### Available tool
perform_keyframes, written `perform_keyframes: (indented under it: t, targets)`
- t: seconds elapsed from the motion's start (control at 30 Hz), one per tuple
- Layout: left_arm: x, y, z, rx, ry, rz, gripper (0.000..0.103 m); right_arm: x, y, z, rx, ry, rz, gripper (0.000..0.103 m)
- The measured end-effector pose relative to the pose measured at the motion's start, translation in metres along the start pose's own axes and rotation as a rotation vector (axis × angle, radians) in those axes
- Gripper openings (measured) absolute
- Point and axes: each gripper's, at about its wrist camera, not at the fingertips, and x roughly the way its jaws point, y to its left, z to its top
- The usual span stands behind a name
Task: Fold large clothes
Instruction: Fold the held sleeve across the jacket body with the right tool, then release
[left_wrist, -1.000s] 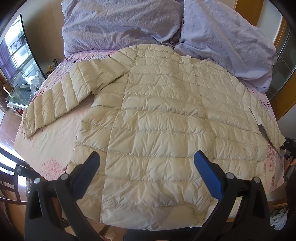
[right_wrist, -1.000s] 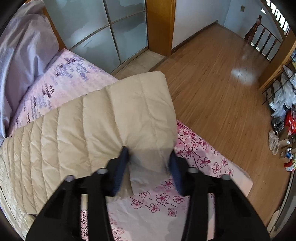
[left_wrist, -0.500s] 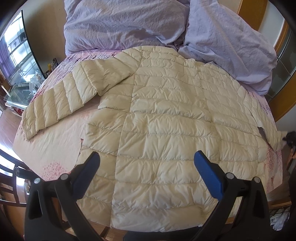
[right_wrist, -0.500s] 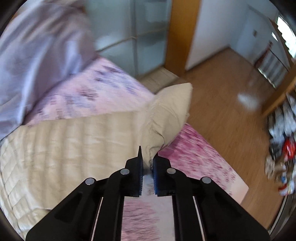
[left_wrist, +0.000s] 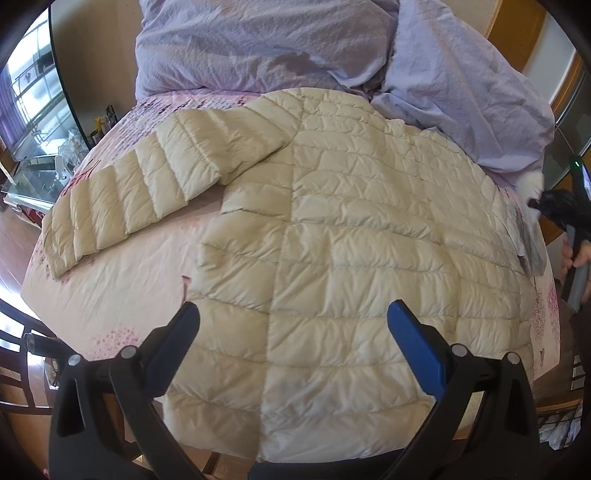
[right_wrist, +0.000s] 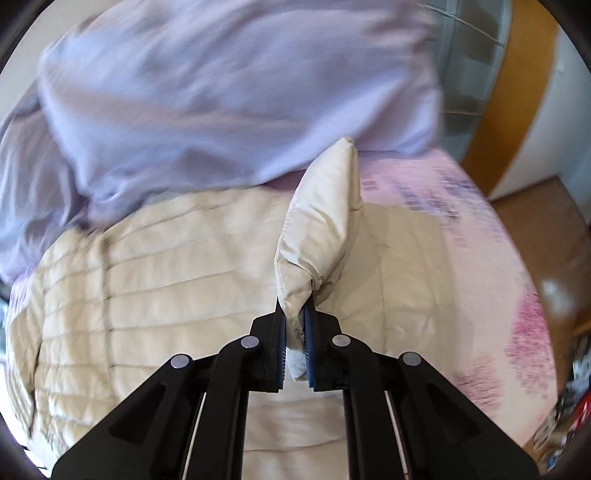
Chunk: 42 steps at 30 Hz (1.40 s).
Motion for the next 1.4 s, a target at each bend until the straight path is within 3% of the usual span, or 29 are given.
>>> perform_keyframes:
  t: [0.23, 0.47, 1.13, 1.2, 1.33, 1.4]
  targets:
    - [0.005, 0.024, 0.002, -0.014, 0.018, 0.0, 0.101, 0.008, 0.105, -0.031, -0.134, 0.049, 0.099, 0.009]
    - [0.005, 0.039, 0.006, -0.014, 0.013, -0.011, 0.101, 0.002, 0.166, -0.05, -0.219, 0.085, 0.179, 0.009]
    - [0.013, 0.058, 0.01, -0.042, 0.029, -0.003, 0.101, 0.032, 0.237, -0.075, -0.263, 0.223, 0.28, 0.01]
    - [0.014, 0.057, 0.011, -0.041, 0.029, -0.003, 0.101, 0.034, 0.24, -0.075, -0.26, 0.251, 0.301, 0.019]
    - [0.014, 0.054, 0.014, -0.047, 0.027, -0.019, 0.101, 0.021, 0.237, -0.067, -0.241, 0.244, 0.368, 0.052]
    - [0.016, 0.054, 0.015, -0.054, 0.03, -0.023, 0.101, 0.011, 0.232, -0.06, -0.23, 0.216, 0.401, 0.055]
